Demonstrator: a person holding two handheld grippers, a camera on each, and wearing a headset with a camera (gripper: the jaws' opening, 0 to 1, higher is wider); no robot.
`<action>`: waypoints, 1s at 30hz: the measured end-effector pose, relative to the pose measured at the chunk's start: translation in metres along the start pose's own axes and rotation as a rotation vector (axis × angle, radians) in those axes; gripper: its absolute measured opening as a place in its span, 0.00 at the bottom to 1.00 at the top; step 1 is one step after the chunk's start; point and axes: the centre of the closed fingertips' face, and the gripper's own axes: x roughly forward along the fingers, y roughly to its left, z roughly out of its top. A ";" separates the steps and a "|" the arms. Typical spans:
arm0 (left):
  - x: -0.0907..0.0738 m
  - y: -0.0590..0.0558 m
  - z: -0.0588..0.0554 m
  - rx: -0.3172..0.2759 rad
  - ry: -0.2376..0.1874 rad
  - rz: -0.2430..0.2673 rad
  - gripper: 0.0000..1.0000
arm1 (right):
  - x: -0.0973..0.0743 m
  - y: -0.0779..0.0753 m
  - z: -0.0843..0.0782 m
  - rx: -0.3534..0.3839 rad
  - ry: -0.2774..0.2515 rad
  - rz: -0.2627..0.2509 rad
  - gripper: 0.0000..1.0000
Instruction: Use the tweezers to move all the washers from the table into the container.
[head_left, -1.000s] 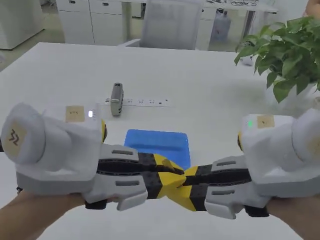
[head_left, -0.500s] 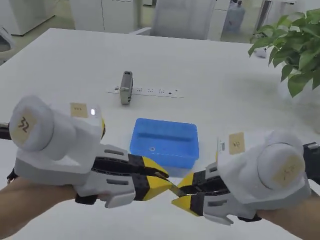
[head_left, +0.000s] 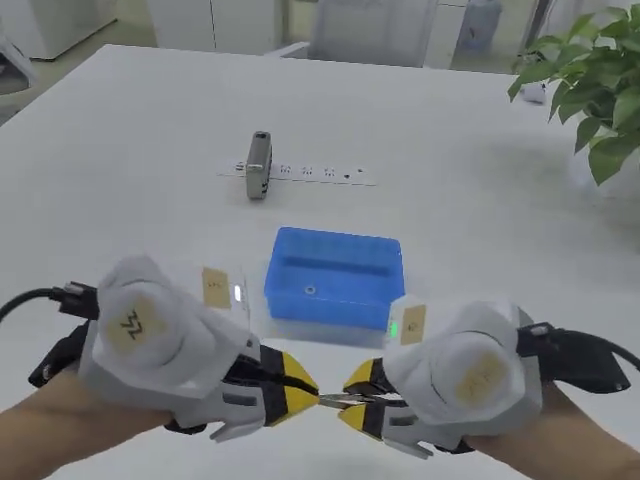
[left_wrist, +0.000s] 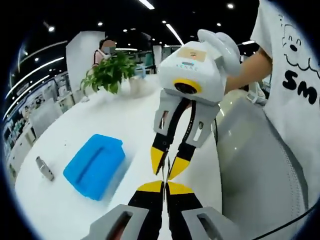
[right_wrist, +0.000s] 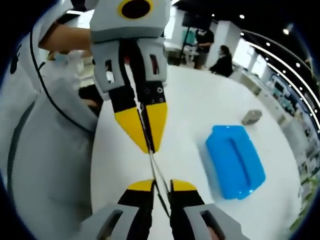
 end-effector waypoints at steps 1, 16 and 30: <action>0.004 0.003 -0.005 0.047 0.031 0.010 0.00 | 0.003 -0.002 -0.002 0.001 0.000 -0.009 0.08; 0.046 0.014 -0.057 0.189 0.218 -0.031 0.00 | 0.031 -0.004 -0.040 0.150 0.043 -0.059 0.10; 0.039 0.021 -0.058 -0.002 0.199 0.058 0.18 | -0.021 0.009 -0.039 0.438 -0.091 -0.137 0.41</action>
